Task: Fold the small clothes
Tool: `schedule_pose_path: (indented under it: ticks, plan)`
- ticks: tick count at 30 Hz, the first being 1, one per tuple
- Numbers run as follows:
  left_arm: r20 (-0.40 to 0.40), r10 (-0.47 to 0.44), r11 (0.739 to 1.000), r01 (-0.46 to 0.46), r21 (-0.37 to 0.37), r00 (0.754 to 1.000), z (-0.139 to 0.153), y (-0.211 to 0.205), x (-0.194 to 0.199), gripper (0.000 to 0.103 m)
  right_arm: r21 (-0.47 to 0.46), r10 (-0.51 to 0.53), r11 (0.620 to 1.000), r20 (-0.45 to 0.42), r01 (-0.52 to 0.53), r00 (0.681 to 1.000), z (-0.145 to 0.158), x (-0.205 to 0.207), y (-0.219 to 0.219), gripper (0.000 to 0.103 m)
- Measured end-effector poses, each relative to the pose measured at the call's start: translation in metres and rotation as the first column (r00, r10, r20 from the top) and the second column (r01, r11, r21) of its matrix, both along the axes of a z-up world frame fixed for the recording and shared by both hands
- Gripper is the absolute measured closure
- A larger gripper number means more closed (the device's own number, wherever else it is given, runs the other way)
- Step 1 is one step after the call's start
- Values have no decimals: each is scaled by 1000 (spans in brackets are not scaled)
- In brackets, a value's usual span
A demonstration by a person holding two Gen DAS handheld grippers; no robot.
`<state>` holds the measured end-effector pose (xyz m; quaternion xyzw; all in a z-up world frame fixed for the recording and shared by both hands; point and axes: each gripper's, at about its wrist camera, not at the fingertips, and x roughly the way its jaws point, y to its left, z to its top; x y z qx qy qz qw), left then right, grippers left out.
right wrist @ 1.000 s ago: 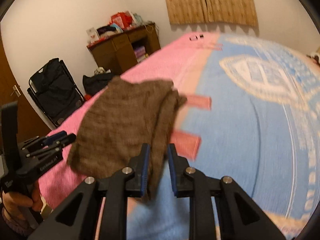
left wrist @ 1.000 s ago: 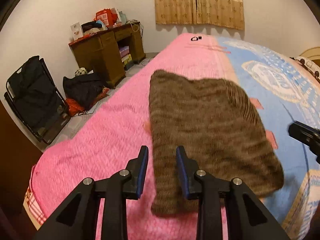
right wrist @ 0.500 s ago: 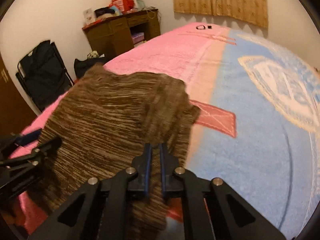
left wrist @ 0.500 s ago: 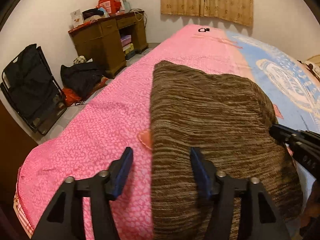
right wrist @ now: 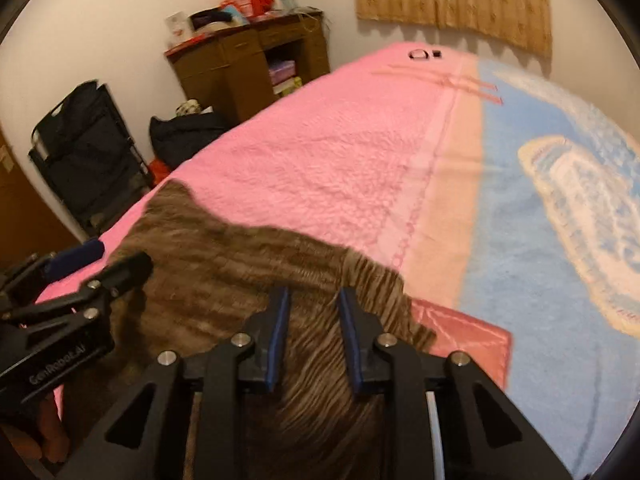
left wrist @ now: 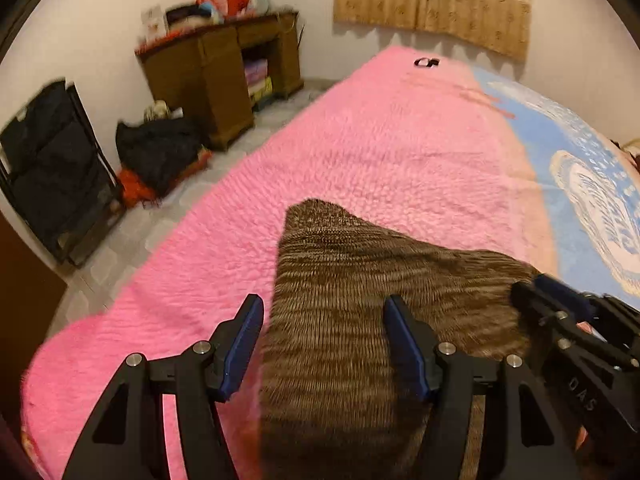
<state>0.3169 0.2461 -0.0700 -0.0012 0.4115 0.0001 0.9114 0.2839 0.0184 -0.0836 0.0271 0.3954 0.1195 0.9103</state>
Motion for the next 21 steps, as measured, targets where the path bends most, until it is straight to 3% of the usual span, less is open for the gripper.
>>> schedule_pose_path:
  ticks: [3, 5, 6, 7, 12, 15, 18, 21]
  plan:
    - [-12, 89, 996, -89, -24, 996, -11, 5, 15, 8, -37, -100, 994, -6, 100, 995, -6, 18, -7, 63]
    - [-45, 109, 989, -113, -100, 993, -15, 14, 19, 7, 15, -143, 989, -45, 144, 989, -15, 27, -19, 48]
    - [-61, 118, 982, -126, -143, 991, -16, 19, 20, 6, 59, -148, 987, -61, 151, 987, -17, 28, -26, 48]
    - [-58, 115, 983, -122, -140, 992, -15, 18, 20, 6, 74, -141, 987, -63, 145, 988, -16, 29, -29, 48]
    - [-33, 63, 996, -65, -60, 997, 1, 10, -2, 6, 8, -142, 990, -18, 143, 990, -2, 14, -20, 48]
    - [16, 57, 998, -57, 1, 998, 17, 8, -33, 6, 35, -158, 987, 72, 156, 985, 21, -25, -24, 51]
    - [62, 35, 999, -36, 19, 997, 24, 5, -64, 6, 0, -142, 990, 153, 143, 978, 35, -62, -23, 50]
    - [67, 13, 999, -16, 47, 998, 21, 0, -87, 6, -17, -88, 996, 142, 91, 986, 31, -94, -17, 46]
